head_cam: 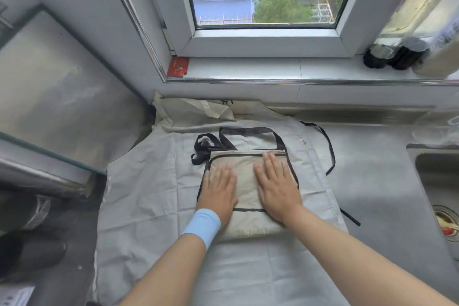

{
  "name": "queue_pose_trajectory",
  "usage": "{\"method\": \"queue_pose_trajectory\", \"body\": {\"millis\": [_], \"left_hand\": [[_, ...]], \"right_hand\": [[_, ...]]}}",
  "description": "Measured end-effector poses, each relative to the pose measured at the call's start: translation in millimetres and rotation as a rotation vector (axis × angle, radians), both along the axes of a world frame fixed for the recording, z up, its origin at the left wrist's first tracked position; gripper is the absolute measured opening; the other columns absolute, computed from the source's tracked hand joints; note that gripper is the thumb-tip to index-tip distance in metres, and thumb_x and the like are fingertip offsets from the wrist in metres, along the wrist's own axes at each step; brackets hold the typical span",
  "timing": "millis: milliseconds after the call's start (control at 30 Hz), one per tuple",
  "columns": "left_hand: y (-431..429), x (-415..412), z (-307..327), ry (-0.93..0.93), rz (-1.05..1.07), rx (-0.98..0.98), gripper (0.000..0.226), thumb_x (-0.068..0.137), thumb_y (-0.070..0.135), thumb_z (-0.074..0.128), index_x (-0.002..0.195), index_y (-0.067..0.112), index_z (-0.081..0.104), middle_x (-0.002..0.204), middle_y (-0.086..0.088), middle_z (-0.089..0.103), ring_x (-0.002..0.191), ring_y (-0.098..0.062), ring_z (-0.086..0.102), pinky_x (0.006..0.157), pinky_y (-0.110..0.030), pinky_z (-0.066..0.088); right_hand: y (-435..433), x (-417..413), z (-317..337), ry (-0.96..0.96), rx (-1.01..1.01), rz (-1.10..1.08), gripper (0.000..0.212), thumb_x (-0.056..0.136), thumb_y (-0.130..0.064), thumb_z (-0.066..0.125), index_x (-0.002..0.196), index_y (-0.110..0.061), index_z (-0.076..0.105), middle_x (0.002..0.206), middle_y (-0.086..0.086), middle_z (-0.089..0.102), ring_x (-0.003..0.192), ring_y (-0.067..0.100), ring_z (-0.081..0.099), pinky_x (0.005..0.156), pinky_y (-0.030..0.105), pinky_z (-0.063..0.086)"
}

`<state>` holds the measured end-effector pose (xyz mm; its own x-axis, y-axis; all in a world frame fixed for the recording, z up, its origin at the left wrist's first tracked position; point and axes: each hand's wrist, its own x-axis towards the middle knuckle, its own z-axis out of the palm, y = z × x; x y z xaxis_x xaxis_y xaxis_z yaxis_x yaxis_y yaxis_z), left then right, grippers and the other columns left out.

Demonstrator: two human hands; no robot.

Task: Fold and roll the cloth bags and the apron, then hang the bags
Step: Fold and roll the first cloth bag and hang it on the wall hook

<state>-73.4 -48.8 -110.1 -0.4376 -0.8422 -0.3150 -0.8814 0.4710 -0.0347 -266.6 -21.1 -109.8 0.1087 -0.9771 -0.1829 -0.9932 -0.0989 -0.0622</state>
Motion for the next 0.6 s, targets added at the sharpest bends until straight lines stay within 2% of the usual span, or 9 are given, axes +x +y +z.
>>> {"method": "queue_pose_trajectory", "body": {"millis": [67, 133, 233, 367, 433, 500, 600], "left_hand": [[10, -10, 1, 0.072, -0.071, 0.057, 0.065, 0.099, 0.041, 0.03, 0.154, 0.024, -0.001, 0.162, 0.0, -0.011, 0.149, -0.022, -0.008, 0.118, -0.048, -0.004], [26, -10, -6, 0.086, -0.062, 0.101, 0.067, 0.098, 0.052, 0.023, 0.154, 0.029, -0.006, 0.161, 0.004, -0.016, 0.148, -0.022, -0.013, 0.117, -0.051, -0.006], [43, 4, -14, 0.039, 0.003, 0.089, 0.074, 0.091, 0.067, 0.022, 0.148, 0.041, -0.017, 0.155, 0.007, -0.029, 0.145, -0.025, -0.026, 0.115, -0.054, -0.013], [51, 23, -12, 0.03, 0.013, 0.119, 0.086, 0.083, 0.075, 0.021, 0.147, 0.038, -0.023, 0.152, 0.002, -0.037, 0.14, -0.027, -0.035, 0.115, -0.048, -0.017], [53, 24, -8, 0.002, 0.017, 0.115, 0.089, 0.083, 0.076, 0.022, 0.147, 0.035, -0.024, 0.151, 0.001, -0.037, 0.141, -0.027, -0.033, 0.116, -0.05, -0.016], [54, 20, -2, -0.021, 0.017, 0.112, 0.091, 0.084, 0.074, 0.027, 0.151, 0.029, -0.017, 0.156, 0.0, -0.03, 0.145, -0.025, -0.027, 0.117, -0.05, -0.012], [57, 12, 10, -0.009, -0.053, 0.092, 0.097, 0.077, 0.072, 0.039, 0.153, 0.021, 0.007, 0.16, -0.001, 0.004, 0.146, -0.026, 0.002, 0.119, -0.045, 0.005]], "right_hand": [[13, 11, -2, -0.103, 0.031, 0.019, 0.066, 0.099, -0.044, 0.029, 0.158, -0.022, 0.008, 0.164, 0.012, -0.01, 0.151, 0.029, -0.01, 0.121, 0.046, -0.006], [30, 11, -7, -0.134, 0.042, 0.087, 0.068, 0.098, -0.046, 0.029, 0.158, -0.026, 0.005, 0.164, 0.008, -0.011, 0.151, 0.025, -0.012, 0.122, 0.045, -0.005], [52, -12, -8, -0.082, 0.042, 0.142, 0.07, 0.096, -0.056, 0.023, 0.158, -0.026, 0.01, 0.164, 0.008, -0.001, 0.152, 0.027, -0.004, 0.122, 0.045, 0.0], [66, -35, 2, -0.021, 0.037, 0.183, 0.074, 0.095, -0.059, 0.024, 0.157, -0.021, 0.011, 0.163, 0.013, 0.003, 0.151, 0.032, 0.004, 0.121, 0.044, 0.004], [68, -34, 9, -0.012, -0.004, 0.224, 0.072, 0.094, -0.054, 0.033, 0.155, -0.016, 0.028, 0.161, 0.018, 0.019, 0.148, 0.037, 0.019, 0.117, 0.047, 0.014], [70, -31, 14, -0.045, -0.04, 0.307, 0.072, 0.088, -0.057, 0.044, 0.147, -0.016, 0.044, 0.153, 0.018, 0.038, 0.14, 0.039, 0.038, 0.111, 0.049, 0.028], [77, -25, 18, -0.047, 0.008, 0.472, 0.08, 0.079, -0.071, 0.045, 0.14, -0.021, 0.044, 0.14, 0.011, 0.045, 0.122, 0.031, 0.045, 0.096, 0.047, 0.042]]}}
